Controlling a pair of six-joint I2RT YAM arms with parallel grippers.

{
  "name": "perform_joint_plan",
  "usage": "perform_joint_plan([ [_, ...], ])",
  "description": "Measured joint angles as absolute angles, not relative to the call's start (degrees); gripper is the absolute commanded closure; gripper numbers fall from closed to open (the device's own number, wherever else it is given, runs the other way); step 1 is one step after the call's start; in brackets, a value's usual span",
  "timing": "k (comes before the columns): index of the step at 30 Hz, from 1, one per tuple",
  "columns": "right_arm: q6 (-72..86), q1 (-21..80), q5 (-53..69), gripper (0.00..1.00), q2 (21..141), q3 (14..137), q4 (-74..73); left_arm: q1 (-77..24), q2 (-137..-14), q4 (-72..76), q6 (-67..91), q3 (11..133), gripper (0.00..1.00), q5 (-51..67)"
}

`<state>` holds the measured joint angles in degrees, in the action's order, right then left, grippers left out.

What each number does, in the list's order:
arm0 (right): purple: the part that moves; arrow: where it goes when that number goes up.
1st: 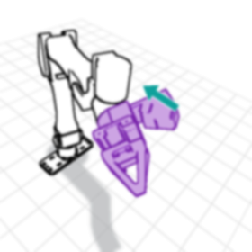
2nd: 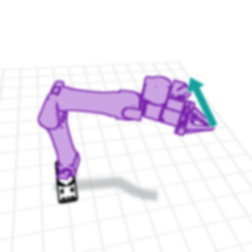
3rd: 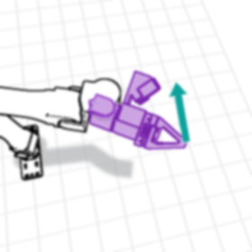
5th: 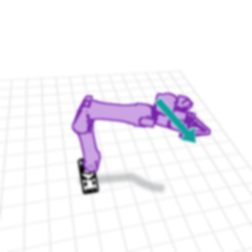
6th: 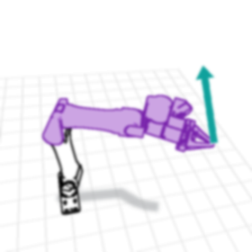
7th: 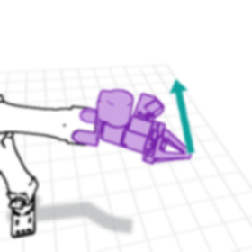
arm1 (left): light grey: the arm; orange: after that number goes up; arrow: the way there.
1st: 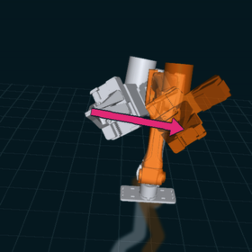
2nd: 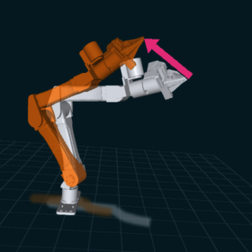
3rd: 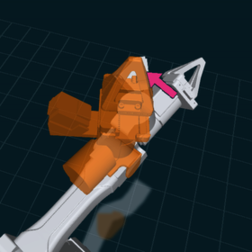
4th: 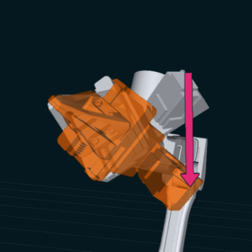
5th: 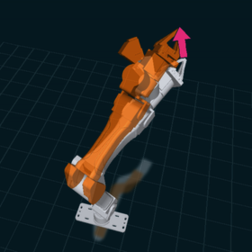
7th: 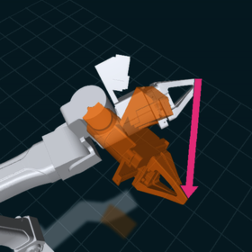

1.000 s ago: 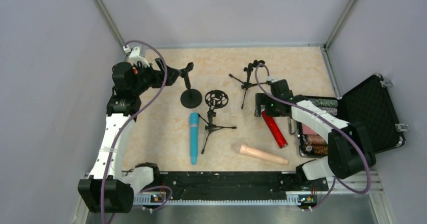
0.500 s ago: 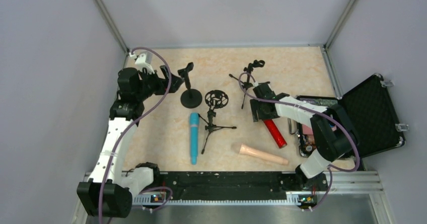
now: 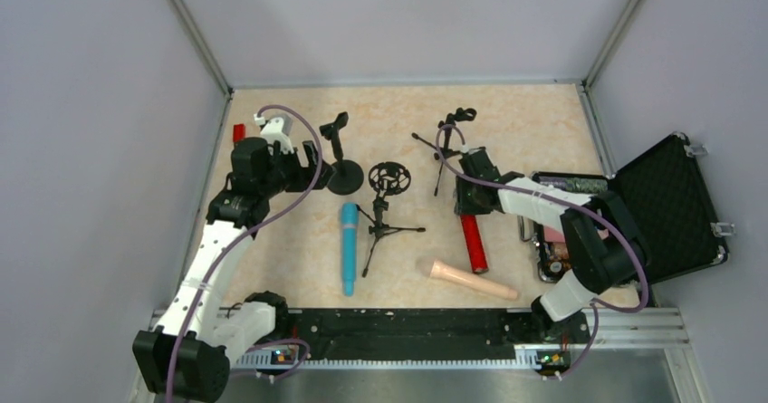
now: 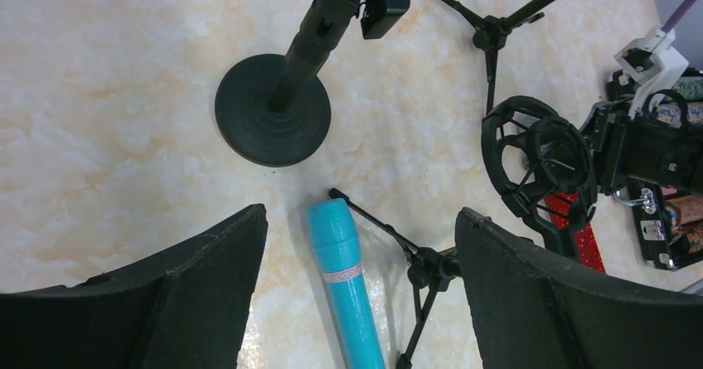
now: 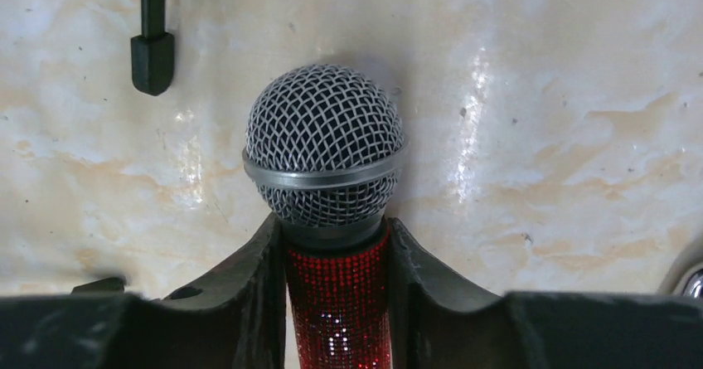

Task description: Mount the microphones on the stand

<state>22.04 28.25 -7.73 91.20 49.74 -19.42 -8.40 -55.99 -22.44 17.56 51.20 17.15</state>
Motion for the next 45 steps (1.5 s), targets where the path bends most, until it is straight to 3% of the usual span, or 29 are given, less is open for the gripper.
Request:
perform_joint_plan([
  [2,23.0,27.73,-7.4,0.91,90.3,48.53,-18.39,-8.4,-55.99,-22.85,17.37,51.2,0.12,16.62],
  [4,23.97,27.09,-7.79,0.94,89.73,47.92,-18.17,-8.4,-55.99,-23.2,17.23,51.2,0.12,16.47],
  [17,25.76,17.91,-8.47,0.89,88.07,46.46,-17.54,-8.4,-56.03,-23.62,17.17,51.2,0.14,16.38],
  [23,24.64,17.72,-10.07,0.72,88.05,46.96,-17.63,-8.45,-56.03,-23.62,17.17,51.2,0.14,16.62],
  [26,23.09,17.72,-11.09,0.47,88.2,48.05,-18.0,-8.84,-56.03,-23.62,17.15,51.2,0.14,16.62],
  [29,21.93,17.72,-11.88,0.35,88.27,48.84,-18.17,-9.43,-56.4,-23.64,17.04,51.2,0.14,16.86],
  [41,19.62,17.72,-13.61,0.45,84.77,48.84,-22.76,-10.7,-57.28,-23.86,16.53,51.2,0.14,16.84],
  [45,19.51,17.72,-13.54,0.56,83.94,48.8,-23.75,-11.09,-57.52,-24.1,16.47,51.2,0.14,16.82],
])
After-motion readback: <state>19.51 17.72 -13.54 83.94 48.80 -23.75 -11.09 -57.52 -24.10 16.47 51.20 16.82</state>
